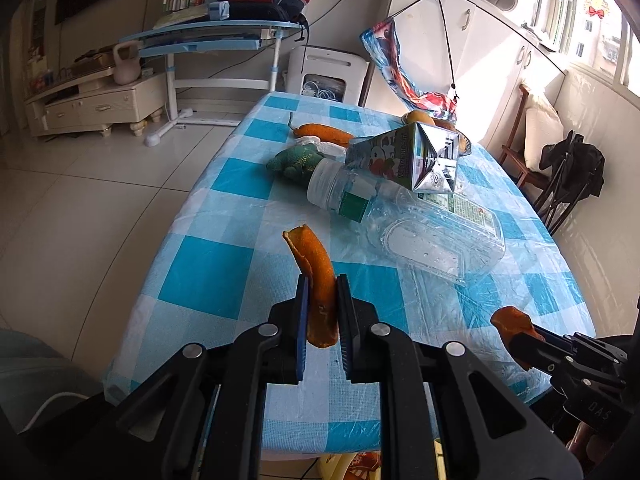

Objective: Collect trash
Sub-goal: 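Drop the peel into the bucket with the right tool while the left carries its peel over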

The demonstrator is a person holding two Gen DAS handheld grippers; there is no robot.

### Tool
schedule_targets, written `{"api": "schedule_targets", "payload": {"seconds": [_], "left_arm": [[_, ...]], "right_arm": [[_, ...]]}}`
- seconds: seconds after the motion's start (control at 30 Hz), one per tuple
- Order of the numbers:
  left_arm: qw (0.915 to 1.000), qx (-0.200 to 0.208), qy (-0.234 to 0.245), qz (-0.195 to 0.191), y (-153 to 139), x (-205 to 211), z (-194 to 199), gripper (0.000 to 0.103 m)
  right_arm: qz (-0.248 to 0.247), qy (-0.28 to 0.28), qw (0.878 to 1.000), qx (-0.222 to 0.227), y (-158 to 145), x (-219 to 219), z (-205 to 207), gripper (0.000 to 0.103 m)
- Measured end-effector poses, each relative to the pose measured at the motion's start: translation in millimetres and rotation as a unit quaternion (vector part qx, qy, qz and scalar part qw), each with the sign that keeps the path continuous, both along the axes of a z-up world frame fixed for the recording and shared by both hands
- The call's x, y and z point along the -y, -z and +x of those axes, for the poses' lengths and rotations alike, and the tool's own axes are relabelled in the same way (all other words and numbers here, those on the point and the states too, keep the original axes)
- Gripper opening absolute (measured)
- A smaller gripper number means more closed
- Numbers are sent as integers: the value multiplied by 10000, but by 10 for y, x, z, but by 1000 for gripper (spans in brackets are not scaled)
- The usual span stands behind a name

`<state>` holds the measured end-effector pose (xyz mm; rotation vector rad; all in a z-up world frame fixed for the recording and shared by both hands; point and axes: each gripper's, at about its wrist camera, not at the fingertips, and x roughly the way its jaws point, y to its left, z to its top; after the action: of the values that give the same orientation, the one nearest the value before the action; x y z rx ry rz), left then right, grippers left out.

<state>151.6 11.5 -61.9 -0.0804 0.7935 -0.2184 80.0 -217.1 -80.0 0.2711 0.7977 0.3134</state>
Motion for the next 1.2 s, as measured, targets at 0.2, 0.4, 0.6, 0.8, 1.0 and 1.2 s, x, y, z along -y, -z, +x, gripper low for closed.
{"api": "schedule_targets", "payload": {"seconds": [0.2,0.4,0.6,0.8,1.0,1.2], "left_arm": [[10000,23,41,5,-13,-3,-81,14],[10000,23,55,-8,-3,4,-118,14],[10000,30,69,-16,4,18,-149,14],[10000,41,76,-15,-3,17,-179,14],[9999,63,132,-54,-53,41,-233,14],[9994,34,320,-101,-60,124,-428,14]], "right_arm": [[-2,12,10000,35,-15,-1,-63,21],[11,-2,10000,49,-25,1,-100,21],[-16,-153,9999,28,-42,-45,-256,21],[-25,-278,9996,-101,-21,-83,-411,21],[-136,-606,9955,-719,158,-196,-629,22],[-194,-517,9935,-993,246,-196,-786,45]]}}
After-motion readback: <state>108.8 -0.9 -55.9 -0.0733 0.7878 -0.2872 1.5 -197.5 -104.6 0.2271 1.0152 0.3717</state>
